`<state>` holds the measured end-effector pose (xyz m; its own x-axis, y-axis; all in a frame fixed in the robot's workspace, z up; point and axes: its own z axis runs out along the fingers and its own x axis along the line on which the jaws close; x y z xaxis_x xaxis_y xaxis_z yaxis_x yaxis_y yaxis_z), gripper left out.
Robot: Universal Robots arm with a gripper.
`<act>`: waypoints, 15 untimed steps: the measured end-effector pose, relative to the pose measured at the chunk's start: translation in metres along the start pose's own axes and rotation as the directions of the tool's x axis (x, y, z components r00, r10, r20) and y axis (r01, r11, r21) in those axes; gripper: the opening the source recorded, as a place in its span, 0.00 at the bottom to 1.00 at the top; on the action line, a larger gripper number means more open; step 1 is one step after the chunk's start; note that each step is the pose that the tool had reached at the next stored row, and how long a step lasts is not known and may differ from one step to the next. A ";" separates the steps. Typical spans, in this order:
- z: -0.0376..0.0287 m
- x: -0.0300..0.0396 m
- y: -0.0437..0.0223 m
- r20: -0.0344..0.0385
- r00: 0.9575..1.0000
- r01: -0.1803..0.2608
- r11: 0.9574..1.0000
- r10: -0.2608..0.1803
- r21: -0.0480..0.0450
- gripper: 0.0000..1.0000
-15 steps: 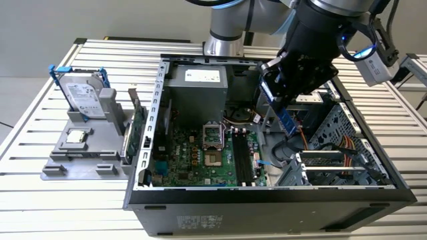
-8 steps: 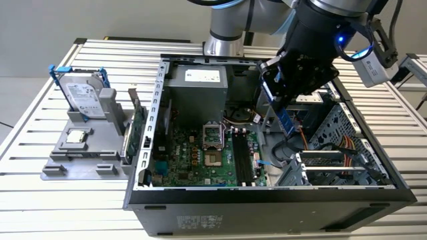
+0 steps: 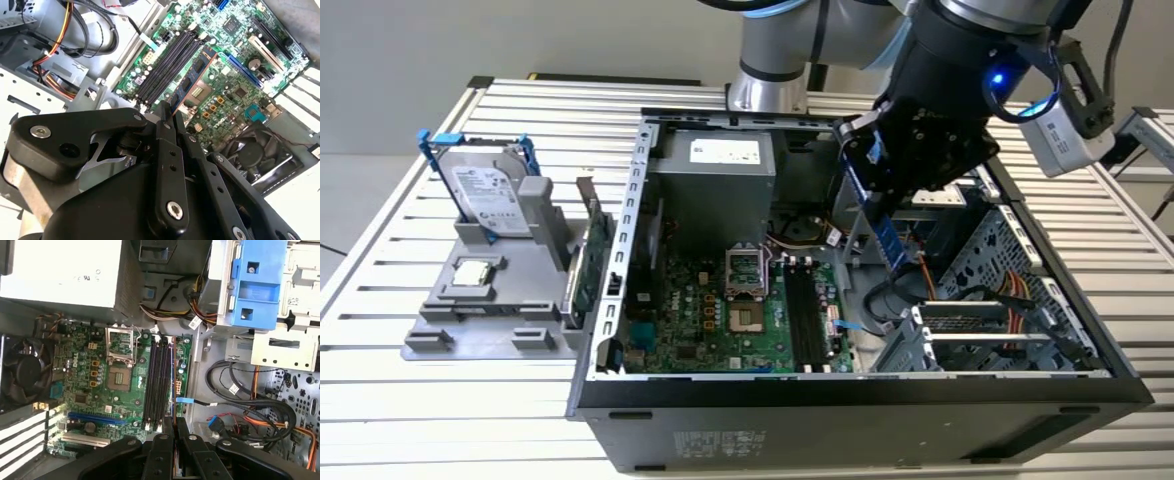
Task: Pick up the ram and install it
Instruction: 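Insert the ram into the slot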
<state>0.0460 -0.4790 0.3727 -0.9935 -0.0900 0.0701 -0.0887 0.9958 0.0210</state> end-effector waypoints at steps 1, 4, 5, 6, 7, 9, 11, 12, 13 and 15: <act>0.0000 0.0000 0.0000 0.001 1.000 -0.004 1.000 0.004 -0.001 0.00; 0.0003 0.0000 0.0000 0.004 1.000 -0.014 1.000 0.014 -0.004 0.00; 0.0003 0.0000 0.0000 0.005 1.000 -0.018 1.000 0.018 -0.004 0.00; 0.0004 0.0000 0.0000 0.006 1.000 -0.022 1.000 0.022 -0.005 0.00; 0.0005 0.0000 0.0000 0.006 1.000 -0.028 1.000 0.028 -0.006 0.00; 0.0005 0.0000 0.0000 0.007 0.999 -0.041 0.999 0.041 -0.007 0.00; 0.0006 0.0000 0.0000 0.008 0.999 -0.053 0.999 0.053 -0.008 0.00; 0.0006 0.0000 0.0000 0.009 0.998 -0.058 0.998 0.059 -0.008 0.00; 0.0007 0.0000 0.0000 0.009 0.998 -0.063 0.998 0.063 -0.009 0.00; 0.0008 0.0000 0.0000 0.010 0.997 -0.070 0.997 0.070 -0.010 0.00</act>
<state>0.0460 -0.4790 0.3719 -0.9980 -0.0195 0.0609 -0.0180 0.9995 0.0259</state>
